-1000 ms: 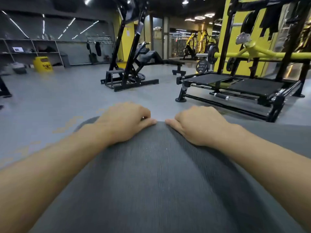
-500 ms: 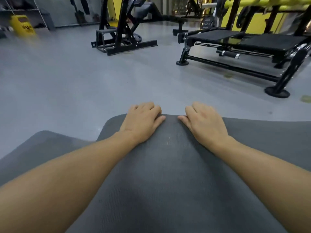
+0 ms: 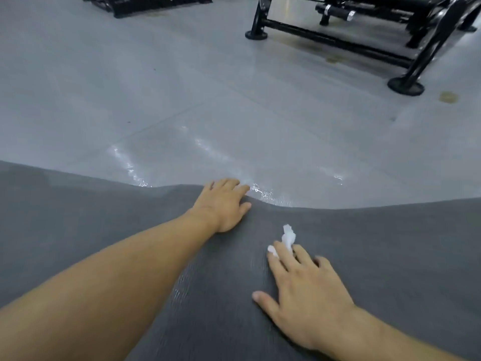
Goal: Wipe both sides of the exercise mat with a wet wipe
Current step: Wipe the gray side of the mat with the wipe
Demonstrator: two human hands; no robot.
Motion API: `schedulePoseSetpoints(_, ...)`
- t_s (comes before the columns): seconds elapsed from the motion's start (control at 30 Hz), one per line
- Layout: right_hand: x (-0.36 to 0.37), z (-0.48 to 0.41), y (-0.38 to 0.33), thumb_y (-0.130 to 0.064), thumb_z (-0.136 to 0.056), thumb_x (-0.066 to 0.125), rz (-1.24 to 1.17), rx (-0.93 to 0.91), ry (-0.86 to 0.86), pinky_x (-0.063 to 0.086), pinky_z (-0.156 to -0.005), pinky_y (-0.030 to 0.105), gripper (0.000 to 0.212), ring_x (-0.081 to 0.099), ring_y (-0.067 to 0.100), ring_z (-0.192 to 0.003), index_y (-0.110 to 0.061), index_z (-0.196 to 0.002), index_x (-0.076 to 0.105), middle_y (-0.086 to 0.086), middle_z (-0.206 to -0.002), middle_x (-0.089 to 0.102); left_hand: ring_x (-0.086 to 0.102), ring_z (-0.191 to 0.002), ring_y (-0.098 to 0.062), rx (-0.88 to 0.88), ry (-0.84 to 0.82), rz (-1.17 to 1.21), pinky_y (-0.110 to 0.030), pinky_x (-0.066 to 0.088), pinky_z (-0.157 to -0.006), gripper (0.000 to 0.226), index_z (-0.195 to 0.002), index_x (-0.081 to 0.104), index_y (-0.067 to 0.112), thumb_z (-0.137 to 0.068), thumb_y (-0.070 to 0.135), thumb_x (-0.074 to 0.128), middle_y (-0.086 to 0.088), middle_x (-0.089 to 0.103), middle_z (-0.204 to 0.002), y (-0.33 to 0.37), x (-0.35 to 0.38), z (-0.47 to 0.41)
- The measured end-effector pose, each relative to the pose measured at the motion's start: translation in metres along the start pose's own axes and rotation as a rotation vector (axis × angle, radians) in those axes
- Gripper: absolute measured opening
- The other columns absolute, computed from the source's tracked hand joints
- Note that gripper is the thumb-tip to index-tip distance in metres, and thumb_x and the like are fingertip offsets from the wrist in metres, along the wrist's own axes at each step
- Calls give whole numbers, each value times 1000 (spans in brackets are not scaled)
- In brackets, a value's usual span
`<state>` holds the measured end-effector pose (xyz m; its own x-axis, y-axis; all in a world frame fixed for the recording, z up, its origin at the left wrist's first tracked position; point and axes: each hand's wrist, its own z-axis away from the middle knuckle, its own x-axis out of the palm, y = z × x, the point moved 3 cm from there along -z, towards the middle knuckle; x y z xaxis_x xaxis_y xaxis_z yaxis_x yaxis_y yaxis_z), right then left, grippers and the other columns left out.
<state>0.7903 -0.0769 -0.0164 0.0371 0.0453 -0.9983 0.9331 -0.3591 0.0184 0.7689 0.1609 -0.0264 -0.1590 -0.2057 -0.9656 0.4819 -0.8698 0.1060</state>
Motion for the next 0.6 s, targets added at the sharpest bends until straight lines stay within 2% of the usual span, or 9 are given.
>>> schedulePoseSetpoints(0.03,13,10,2,-70,-89,44,-4,29,-65,59,-80,57,76,70,29,-112,-9,-123,75,7,-131,69,17,-156,-22,-4,-33,14,-45,11,-127,56,-160,27,32,-108,51,33,0,22,-169,1,10,4)
schedulePoseSetpoints(0.1,40,17,8,-72,-97,35,4,55,-162,43,-98,61,79,68,28,-121,-11,-125,75,6,-137,68,13,-157,-20,10,-52,25,-46,9,-127,57,-161,27,32,-108,53,31,1,18,-170,5,24,14)
schedulePoseSetpoints(0.17,62,12,11,-75,-98,27,-35,52,-260,31,-103,57,85,65,28,-126,-10,-129,73,7,-141,65,11,-157,-17,37,-41,40,-44,8,-128,61,-160,28,33,-105,59,25,3,17,-171,10,33,34)
schedulePoseSetpoints(0.23,76,6,14,-75,-98,26,-70,61,-311,28,-107,55,87,59,28,-134,-10,-136,68,7,-147,60,6,-158,-14,80,-54,51,-40,3,-129,77,-160,27,36,-94,70,7,8,13,-171,17,44,65)
schedulePoseSetpoints(0.27,82,6,15,-76,-99,26,-81,62,-314,27,-109,54,87,54,27,-140,-11,-142,63,6,-153,55,3,-159,-13,111,-72,58,-38,-1,-129,83,-161,24,38,-89,72,1,10,10,-172,20,51,84)
schedulePoseSetpoints(0.33,87,4,19,-78,-99,25,-118,41,-319,19,-116,52,88,33,24,-154,-15,-157,46,3,-167,34,-9,-158,-9,156,-118,68,-35,-10,-126,78,-163,12,42,-92,75,7,14,-4,-172,27,68,117)
schedulePoseSetpoints(0.43,90,-2,26,-83,-96,16,-172,4,-326,-6,-126,48,93,-21,14,-158,-25,-167,-3,-9,-173,-17,-29,-152,-6,132,-127,97,-40,-17,-124,75,-160,-7,50,-96,78,20,19,-29,-166,32,96,146)
schedulePoseSetpoints(0.5,91,-5,27,-84,-94,13,-152,-3,-328,-10,-126,47,94,-32,11,-153,-27,-165,-13,-11,-170,-27,-31,-152,-7,105,-77,112,-44,-14,-123,77,-159,-10,51,-95,81,20,20,-33,-164,30,113,151)
schedulePoseSetpoints(0.6,86,-8,25,-83,-95,15,-150,-4,-381,-8,-128,48,95,-30,12,-154,-26,-165,-13,-10,-170,-26,-13,-158,-13,110,-2,70,-48,-2,-122,75,-162,1,47,-98,81,20,14,-14,-171,23,130,149)
